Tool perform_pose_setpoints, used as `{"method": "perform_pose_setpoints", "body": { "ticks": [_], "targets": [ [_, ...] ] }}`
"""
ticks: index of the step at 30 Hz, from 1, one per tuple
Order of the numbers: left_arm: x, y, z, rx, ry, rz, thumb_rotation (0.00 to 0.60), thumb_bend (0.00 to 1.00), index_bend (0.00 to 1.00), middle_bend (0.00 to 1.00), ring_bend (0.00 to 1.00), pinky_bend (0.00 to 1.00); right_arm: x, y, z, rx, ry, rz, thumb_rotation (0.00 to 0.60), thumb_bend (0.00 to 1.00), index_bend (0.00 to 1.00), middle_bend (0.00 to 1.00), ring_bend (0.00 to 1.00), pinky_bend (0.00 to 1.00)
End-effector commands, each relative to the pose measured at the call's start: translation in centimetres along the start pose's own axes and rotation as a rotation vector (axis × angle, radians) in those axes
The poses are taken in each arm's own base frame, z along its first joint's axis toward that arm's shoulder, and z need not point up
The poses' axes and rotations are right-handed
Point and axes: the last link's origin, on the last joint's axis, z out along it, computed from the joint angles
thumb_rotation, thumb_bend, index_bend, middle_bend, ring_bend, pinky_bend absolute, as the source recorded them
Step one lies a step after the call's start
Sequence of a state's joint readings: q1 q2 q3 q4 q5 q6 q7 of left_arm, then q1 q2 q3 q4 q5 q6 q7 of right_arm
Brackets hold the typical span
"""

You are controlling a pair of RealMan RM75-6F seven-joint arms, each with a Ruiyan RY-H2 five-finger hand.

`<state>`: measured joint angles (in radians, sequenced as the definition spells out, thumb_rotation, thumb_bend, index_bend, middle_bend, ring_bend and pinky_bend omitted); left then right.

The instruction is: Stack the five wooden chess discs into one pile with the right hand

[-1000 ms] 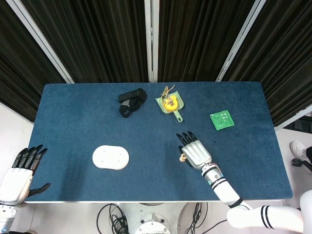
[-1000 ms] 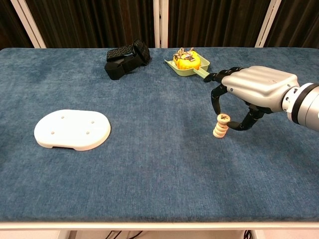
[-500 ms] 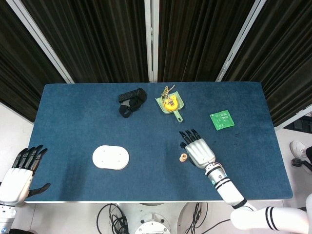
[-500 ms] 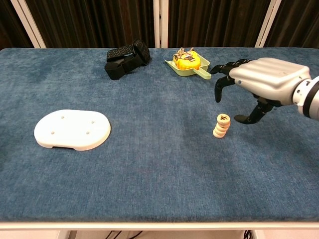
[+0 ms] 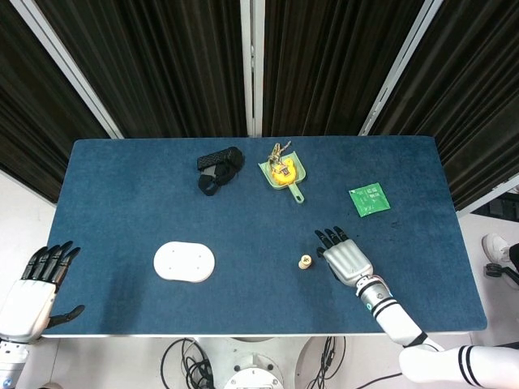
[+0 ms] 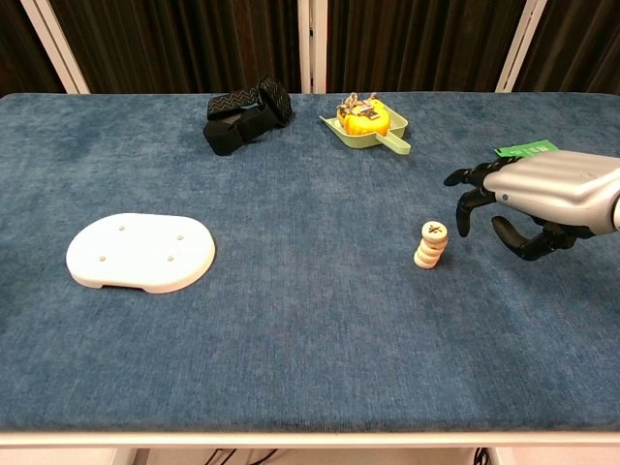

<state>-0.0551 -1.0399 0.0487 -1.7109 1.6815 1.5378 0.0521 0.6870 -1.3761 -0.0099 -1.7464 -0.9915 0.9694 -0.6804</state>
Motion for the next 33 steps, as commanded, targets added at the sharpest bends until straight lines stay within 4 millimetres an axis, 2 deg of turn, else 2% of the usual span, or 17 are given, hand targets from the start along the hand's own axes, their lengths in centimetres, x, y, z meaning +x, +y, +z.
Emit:
{"method": "perform_pose_setpoints", "body": {
  "ticks": [1,33],
  "targets": [
    [0.02,-0.03,0.01,0.001,0.001,-0.001,0.6,0.06,0.0,0.0,0.0,0.0,-0.18,0.01,0.05,0.006,-0.006,0.001,0.6,0.92,0.3,0.0,0.0,0.0],
    [-0.09,-0.09,0.12,0.001,-0.007,-0.002,0.6,0.06,0.0,0.0,0.0,0.0,-0.47,-0.85,0.46,0.048,0.004,0.057,0.6,0.93,0.29,0.0,0.0,0.0]
  ]
}}
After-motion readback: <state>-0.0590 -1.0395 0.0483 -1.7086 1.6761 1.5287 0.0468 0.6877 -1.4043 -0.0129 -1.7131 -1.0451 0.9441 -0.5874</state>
